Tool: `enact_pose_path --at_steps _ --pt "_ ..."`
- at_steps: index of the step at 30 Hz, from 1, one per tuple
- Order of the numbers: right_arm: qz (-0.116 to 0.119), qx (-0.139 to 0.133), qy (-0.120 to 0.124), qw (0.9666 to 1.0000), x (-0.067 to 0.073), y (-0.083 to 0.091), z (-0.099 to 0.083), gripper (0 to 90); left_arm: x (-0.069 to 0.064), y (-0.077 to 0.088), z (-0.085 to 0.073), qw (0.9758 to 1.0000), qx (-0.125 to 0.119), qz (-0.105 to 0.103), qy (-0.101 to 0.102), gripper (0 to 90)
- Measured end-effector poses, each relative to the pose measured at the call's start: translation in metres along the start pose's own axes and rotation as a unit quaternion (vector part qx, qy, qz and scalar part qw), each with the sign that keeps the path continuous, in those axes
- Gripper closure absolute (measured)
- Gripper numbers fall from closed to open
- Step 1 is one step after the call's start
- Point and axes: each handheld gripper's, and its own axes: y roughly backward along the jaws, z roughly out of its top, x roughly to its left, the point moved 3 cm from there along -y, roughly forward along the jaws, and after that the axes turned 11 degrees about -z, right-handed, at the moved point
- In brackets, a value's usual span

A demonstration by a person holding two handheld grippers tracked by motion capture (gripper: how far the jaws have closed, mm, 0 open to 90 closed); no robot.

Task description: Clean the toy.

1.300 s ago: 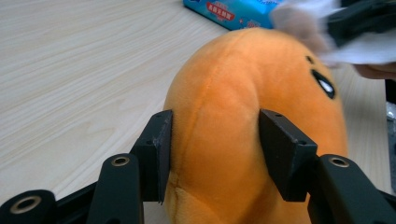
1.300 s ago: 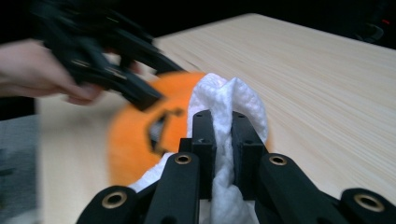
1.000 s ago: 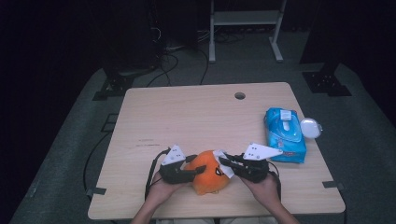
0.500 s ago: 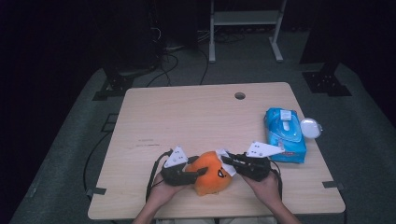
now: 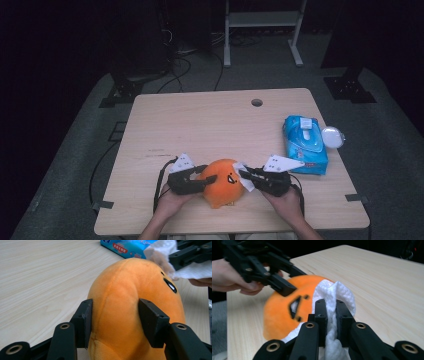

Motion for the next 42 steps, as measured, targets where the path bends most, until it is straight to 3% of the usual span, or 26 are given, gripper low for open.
enact_pose_path --at_steps 3,6,8,10,13,15,20,23,25,26,28,29,31,32,34,35,36,37,38,39,40,42 --pt "0.002 -0.003 -0.004 1.0 0.002 0.001 0.002 81.3 0.0 -0.001 0.0 1.0 0.0 0.002 -0.002 47.5" --pt "0.023 -0.018 0.011 0.9995 0.016 0.001 0.012 81.3 0.002 0.0 0.0 1.0 0.0 0.0 -0.001 47.5" --pt "0.022 -0.015 0.02 0.9994 0.018 -0.002 0.011 81.3 0.002 0.0 -0.001 1.0 0.0 -0.001 0.002 47.5" --pt "0.024 -0.011 0.001 0.9996 0.01 -0.004 0.007 81.3 0.002 0.0 -0.001 1.0 -0.003 -0.001 0.004 47.4" --pt "-0.001 0.006 -0.022 0.9997 -0.008 -0.002 -0.002 81.3 0.0 0.0 0.0 1.0 -0.002 0.0 0.001 47.4" --pt "-0.004 0.008 -0.022 0.9997 -0.009 -0.002 -0.002 81.3 -0.001 -0.001 0.001 1.0 -0.004 0.0 -0.004 47.1" --pt "0.009 -0.024 -0.02 0.9995 0.001 0.0 0.017 81.0 -0.015 -0.006 0.005 0.9995 -0.005 -0.006 -0.029 46.6" --pt "0.013 -0.025 -0.027 0.9992 0.002 -0.002 0.018 81.0 -0.027 -0.01 0.009 0.9984 0.002 -0.003 -0.057 46.3" --pt "0.017 -0.018 -0.037 0.999 -0.001 -0.004 0.012 81.1 -0.03 -0.011 0.01 0.9982 0.002 -0.006 -0.06 44.4" --pt "0.017 -0.018 -0.037 0.999 -0.001 -0.004 0.012 81.1 -0.031 -0.011 0.01 0.9983 0.0 -0.011 -0.057 44.4" --pt "0.023 -0.013 -0.044 0.9987 -0.003 -0.004 0.006 81.1 -0.028 -0.008 0.012 0.9988 -0.003 -0.018 -0.046 32.6" --pt "0.023 -0.013 -0.044 0.9987 -0.003 -0.004 0.006 81.1 -0.025 -0.007 0.014 0.9993 -0.007 -0.017 -0.032 32.6" --pt "0.022 -0.011 -0.038 0.999 0.0 -0.003 0.004 81.2 -0.019 -0.009 0.013 0.9999 -0.001 -0.016 0.004 16.7" --pt "0.023 -0.011 -0.038 0.9989 -0.001 -0.003 0.005 81.1 -0.015 -0.014 0.01 0.9987 0.007 -0.037 0.033 14.5" --pt "0.023 -0.009 -0.044 0.9987 -0.002 -0.004 0.006 81.1 -0.016 -0.016 0.009 0.9984 0.007 -0.046 0.033 26.2" --pt "0.021 -0.009 -0.046 0.9987 -0.004 -0.004 0.006 81.1 -0.02 -0.018 0.011 0.9994 0.012 -0.031 0.005 33.5" --pt "0.021 -0.009 -0.046 0.9987 -0.004 -0.004 0.006 81.1 -0.02 -0.018 0.011 0.9994 0.012 -0.031 0.005 40.7" --pt "0.022 -0.01 -0.055 0.9982 -0.006 -0.004 0.006 81.1 -0.022 -0.018 0.014 0.9997 0.009 -0.021 -0.012 40.7" --pt "0.019 -0.016 -0.064 0.9976 -0.01 -0.003 0.008 81.1 -0.024 -0.018 0.016 0.9996 0.002 -0.012 -0.025 49.1" --pt "0.019 -0.016 -0.064 0.9976 -0.01 -0.003 0.008 81.1 -0.027 -0.018 0.019 0.9992 -0.005 -0.001 -0.041 51.4" --pt "0.015 -0.023 -0.071 0.9971 -0.014 -0.001 0.012 81.1 -0.03 -0.018 0.021 0.998 -0.014 0.016 -0.06 52.7" --pt "0.013 -0.028 -0.074 0.9968 -0.015 0.0 0.014 81.1 -0.036 -0.019 0.026 0.9925 -0.022 0.049 -0.11 53.6"
